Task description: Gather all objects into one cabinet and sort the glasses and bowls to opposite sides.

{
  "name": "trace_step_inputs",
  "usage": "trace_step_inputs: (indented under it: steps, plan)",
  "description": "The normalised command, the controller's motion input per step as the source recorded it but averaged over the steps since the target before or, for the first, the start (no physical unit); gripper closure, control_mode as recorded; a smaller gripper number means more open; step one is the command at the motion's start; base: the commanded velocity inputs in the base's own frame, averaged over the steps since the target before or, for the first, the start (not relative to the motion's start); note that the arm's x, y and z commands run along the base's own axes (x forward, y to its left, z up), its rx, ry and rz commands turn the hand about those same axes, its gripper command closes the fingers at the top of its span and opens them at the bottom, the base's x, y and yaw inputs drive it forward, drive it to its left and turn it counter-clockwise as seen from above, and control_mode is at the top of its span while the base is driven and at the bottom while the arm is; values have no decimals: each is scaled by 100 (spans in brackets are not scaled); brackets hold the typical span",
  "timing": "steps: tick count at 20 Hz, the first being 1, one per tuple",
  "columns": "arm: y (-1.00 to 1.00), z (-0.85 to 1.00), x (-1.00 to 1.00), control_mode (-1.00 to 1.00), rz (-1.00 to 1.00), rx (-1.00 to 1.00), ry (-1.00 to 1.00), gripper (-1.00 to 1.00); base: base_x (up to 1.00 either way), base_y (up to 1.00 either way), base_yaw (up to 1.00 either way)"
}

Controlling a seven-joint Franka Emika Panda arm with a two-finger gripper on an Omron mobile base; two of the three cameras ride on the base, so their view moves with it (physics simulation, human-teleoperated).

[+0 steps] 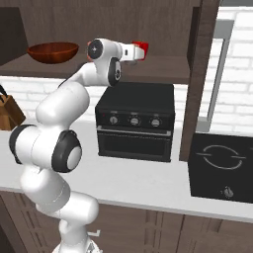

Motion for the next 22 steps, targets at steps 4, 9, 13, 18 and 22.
trace_step_inputs:
  steps: [4,9,13,18,22]
  plan:
    - [-15,-14,-26,-100,0,0,4,-100,0,0,0]
    - [-6,-1,-37,-100,0,0,5,-100,0,0,0]
    - [0,0,-40,-100,0,0,4,-100,0,0,0]
    - [0,8,-11,-100,-1,0,21,-100,0,0,0]
    - [1,29,0,-100,-1,0,28,-100,0,0,0]
